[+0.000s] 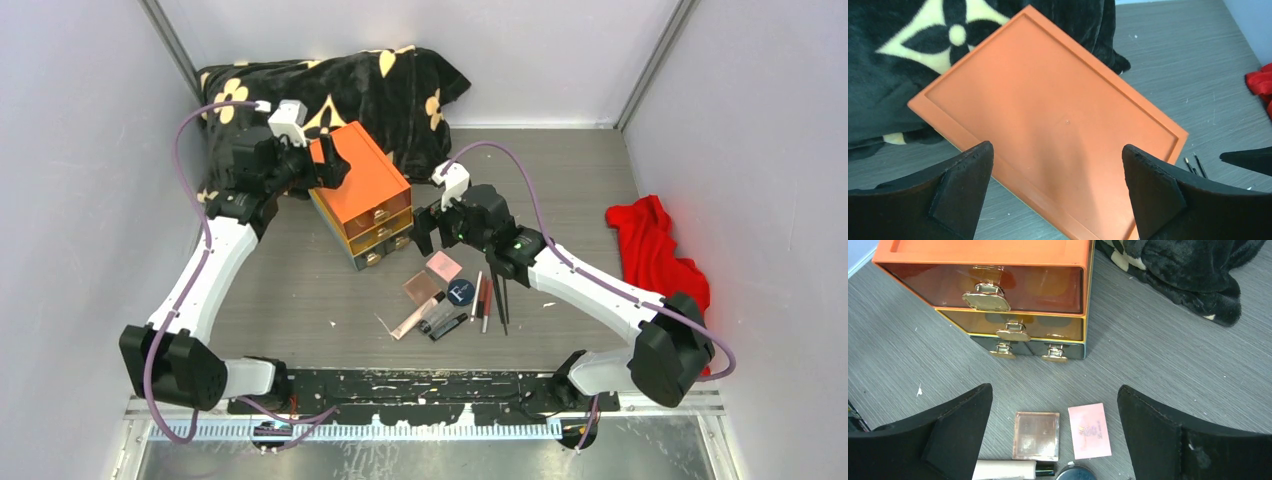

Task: Organize the makeup
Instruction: Open the drawer in the storage box.

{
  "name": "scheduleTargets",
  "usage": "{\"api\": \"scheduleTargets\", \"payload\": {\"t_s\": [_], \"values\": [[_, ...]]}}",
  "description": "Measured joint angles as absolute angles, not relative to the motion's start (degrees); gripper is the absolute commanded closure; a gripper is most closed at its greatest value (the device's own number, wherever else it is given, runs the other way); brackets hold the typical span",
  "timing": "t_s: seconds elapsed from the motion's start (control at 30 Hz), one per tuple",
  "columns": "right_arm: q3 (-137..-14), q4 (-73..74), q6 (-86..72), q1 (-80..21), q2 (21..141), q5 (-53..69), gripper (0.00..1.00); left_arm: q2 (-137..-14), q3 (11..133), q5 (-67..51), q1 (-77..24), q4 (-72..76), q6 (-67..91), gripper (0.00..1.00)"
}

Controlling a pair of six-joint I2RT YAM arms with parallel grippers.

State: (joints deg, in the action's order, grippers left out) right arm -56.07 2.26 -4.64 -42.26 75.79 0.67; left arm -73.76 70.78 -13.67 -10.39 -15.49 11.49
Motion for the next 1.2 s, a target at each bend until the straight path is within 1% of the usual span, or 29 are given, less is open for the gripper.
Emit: {"api": "scheduleTargets", "payload": {"t_s": [0.17,0.4,0.67,0.83,1.0,1.2], "values": [[-56.0,1.6,-4.5,-42.3,75.8,1.0,0.01,-76.0,69.3,-13.6,-10.8,-15.1,11.3,0.00],[-54.1,-2.7,-2.8,-42.3,75.6,4.7,0.01,-77.0,68.9,-13.5,-11.0,-13.9,11.2,0.00],[-54.1,-7.7,-3.1,-42.7,78.8,7.1,0.01,-78.8,67.9,-13.1,-11.9,-11.3,10.0,0.00],[-54.1,-13.4,-6.7,-42.7,80.2,9.8,0.01,-78.9,67.0,-12.8,-11.9,-9.5,9.6,0.00],[-50.5,-24.6,-10.2,-42.7,79.9,14.2,0.01,-78.9,66.5,-12.6,-11.9,-8.6,8.8,0.00],[-52.1,-24.1,-9.6,-43.1,81.4,15.6,0.01,-78.9,66.4,-12.2,-11.9,-8.4,8.5,0.00]]}}
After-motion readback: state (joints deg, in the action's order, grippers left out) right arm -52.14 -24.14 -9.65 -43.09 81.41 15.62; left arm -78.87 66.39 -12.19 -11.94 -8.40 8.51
